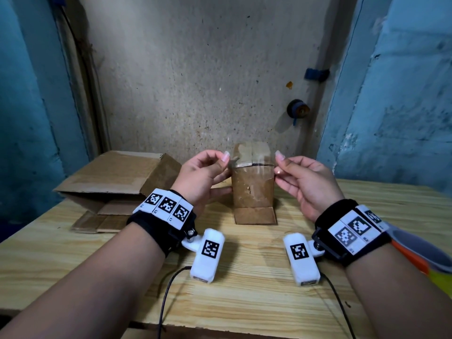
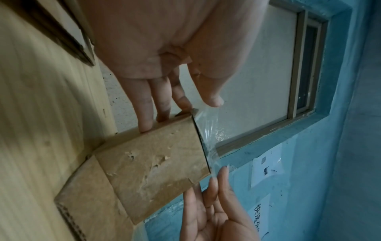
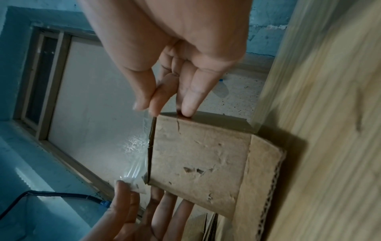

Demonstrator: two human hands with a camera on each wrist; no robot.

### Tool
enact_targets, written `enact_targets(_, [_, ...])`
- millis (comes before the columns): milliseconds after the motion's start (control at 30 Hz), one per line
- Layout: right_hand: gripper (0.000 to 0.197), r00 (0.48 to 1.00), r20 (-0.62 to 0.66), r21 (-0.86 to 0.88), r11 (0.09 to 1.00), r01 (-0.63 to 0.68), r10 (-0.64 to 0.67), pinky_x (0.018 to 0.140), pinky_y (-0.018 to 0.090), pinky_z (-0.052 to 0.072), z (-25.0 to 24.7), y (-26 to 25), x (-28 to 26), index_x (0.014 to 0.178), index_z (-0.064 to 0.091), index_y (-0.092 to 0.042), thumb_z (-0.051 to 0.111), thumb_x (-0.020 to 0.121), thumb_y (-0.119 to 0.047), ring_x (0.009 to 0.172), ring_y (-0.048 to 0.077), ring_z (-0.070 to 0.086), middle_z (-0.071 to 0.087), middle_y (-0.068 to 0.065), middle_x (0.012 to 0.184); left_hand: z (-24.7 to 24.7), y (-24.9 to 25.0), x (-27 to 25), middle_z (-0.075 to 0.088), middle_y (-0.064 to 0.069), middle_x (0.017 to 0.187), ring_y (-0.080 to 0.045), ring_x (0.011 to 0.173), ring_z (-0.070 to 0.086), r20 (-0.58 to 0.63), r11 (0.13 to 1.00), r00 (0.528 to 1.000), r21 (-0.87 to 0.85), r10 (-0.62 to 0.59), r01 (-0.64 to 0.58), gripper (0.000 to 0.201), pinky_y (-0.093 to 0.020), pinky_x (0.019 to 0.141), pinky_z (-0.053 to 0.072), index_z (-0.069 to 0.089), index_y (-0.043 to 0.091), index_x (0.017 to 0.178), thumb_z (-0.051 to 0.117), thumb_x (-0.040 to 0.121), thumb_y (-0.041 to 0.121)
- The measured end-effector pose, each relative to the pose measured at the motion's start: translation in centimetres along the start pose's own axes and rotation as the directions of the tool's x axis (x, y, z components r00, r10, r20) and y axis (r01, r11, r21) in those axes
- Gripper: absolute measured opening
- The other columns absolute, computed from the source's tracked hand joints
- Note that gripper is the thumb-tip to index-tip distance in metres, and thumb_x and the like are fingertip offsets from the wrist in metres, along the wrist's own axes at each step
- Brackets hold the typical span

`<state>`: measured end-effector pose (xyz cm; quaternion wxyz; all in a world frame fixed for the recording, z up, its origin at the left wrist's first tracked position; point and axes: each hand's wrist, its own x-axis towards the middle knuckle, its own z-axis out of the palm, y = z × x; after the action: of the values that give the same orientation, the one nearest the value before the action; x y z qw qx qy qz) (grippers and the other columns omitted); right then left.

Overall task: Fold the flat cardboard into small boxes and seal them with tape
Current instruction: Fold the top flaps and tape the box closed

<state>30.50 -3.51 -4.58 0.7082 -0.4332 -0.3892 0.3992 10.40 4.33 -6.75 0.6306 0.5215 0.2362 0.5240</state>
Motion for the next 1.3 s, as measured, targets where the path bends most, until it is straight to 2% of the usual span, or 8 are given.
enact_targets(167, [0.025, 1.000, 0.003, -0.019, 1.000, -0.008, 0.008, 0.071, 0.024, 0.062, -0.16, 0.15, 0.32, 0.091, 0.070, -0.011, 0.083, 0.073, -0.023, 0.078, 0.007, 0.076, 0.079, 0.001, 0.084, 0.04, 0.22, 0.00, 0.075, -0.001, 0.117, -0.018, 0.095, 0.068, 0.017, 0.999, 1.000, 0.050, 0.016, -0.016, 0.013, -0.053, 0.089, 0.053, 0.058, 0.026, 0.088, 0.068, 0.096, 0.024])
enact_targets(433, [0.022, 1.000, -0.003, -0.051, 0.999, -0.013, 0.013, 0.071, 0.024, 0.062, -0.18, 0.56, 0.49, 0.095, 0.070, -0.009, 0.083, 0.081, -0.021, 0.080, 0.007, 0.076, 0.080, 0.000, 0.085, 0.09, 0.22, -0.17, 0.078, -0.003, 0.098, -0.016, 0.096, 0.072, -0.022, 0.997, 1.000, 0.073, 0.010, -0.008, 0.011, -0.038, 0.076, 0.057, 0.058, 0.024, 0.092, 0.068, 0.096, 0.022])
enact_targets(533, [0.030, 1.000, -0.001, -0.054, 0.998, -0.011, 0.011, 0.071, 0.024, 0.062, -0.08, 0.57, 0.43, 0.096, 0.070, -0.008, 0.084, 0.074, -0.025, 0.080, 0.008, 0.076, 0.080, 0.001, 0.085, 0.14, 0.19, -0.17, 0.077, -0.002, 0.095, -0.016, 0.097, 0.072, -0.034, 0.997, 0.999, 0.073, 0.003, -0.001, 0.010, -0.038, 0.075, 0.057, 0.058, 0.023, 0.093, 0.068, 0.097, 0.024])
enact_targets(633, [0.033, 1.000, 0.001, -0.078, 0.997, -0.003, 0.003, 0.074, 0.024, 0.062, -0.07, 0.54, 0.45, 0.094, 0.071, -0.010, 0.084, 0.070, -0.028, 0.082, 0.008, 0.076, 0.080, 0.001, 0.084, 0.24, 0.31, -0.28, 0.076, -0.005, 0.099, -0.019, 0.096, 0.073, -0.026, 0.999, 1.000, 0.048, 0.002, -0.001, 0.010, -0.042, 0.080, 0.057, 0.058, 0.023, 0.093, 0.068, 0.097, 0.025])
enact_targets(767, [0.032, 1.000, 0.005, -0.098, 0.995, 0.001, -0.001, 0.082, 0.029, 0.062, -0.19, 0.49, 0.48, 0.093, 0.072, -0.013, 0.085, 0.070, -0.032, 0.088, 0.009, 0.077, 0.080, 0.001, 0.086, 0.49, 0.55, -0.48, 0.076, -0.005, 0.107, -0.013, 0.081, 0.073, -0.029, 1.000, 0.999, 0.006, 0.026, -0.026, 0.010, -0.050, 0.085, 0.056, 0.060, 0.024, 0.090, 0.068, 0.096, 0.023])
enact_targets(867, [0.032, 1.000, 0.001, -0.096, 0.995, -0.001, 0.001, 0.084, 0.032, 0.061, -0.25, 0.40, 0.47, 0.091, 0.072, -0.013, 0.085, 0.069, -0.032, 0.088, 0.010, 0.076, 0.079, 0.001, 0.086, 0.55, 0.66, -0.54, 0.077, 0.002, 0.107, -0.020, 0.095, 0.074, -0.028, 1.000, 0.999, 0.011, 0.024, -0.023, 0.009, -0.060, 0.094, 0.051, 0.061, 0.024, 0.092, 0.069, 0.094, 0.022])
enact_targets(1000, [0.031, 1.000, -0.003, -0.098, 0.995, -0.003, 0.003, 0.086, 0.034, 0.062, -0.16, 0.30, 0.35, 0.091, 0.072, -0.013, 0.085, 0.069, -0.032, 0.085, 0.008, 0.076, 0.079, 0.000, 0.083, 0.55, 0.88, -0.64, 0.076, 0.000, 0.113, -0.023, 0.104, 0.071, -0.028, 0.999, 1.000, 0.035, -0.002, 0.003, 0.011, -0.064, 0.099, 0.048, 0.061, 0.027, 0.089, 0.069, 0.095, 0.024])
enact_targets(1300, [0.030, 1.000, -0.002, -0.083, 0.996, -0.021, 0.021, 0.083, 0.032, 0.064, -0.08, 0.10, 0.13, 0.092, 0.071, -0.010, 0.084, 0.072, -0.028, 0.084, 0.009, 0.077, 0.080, 0.002, 0.085, 0.66, 0.94, -0.58, 0.077, 0.000, 0.113, -0.008, 0.088, 0.071, -0.020, 0.994, 1.000, 0.109, 0.008, -0.006, 0.013, -0.047, 0.086, 0.053, 0.055, 0.028, 0.090, 0.063, 0.100, 0.025])
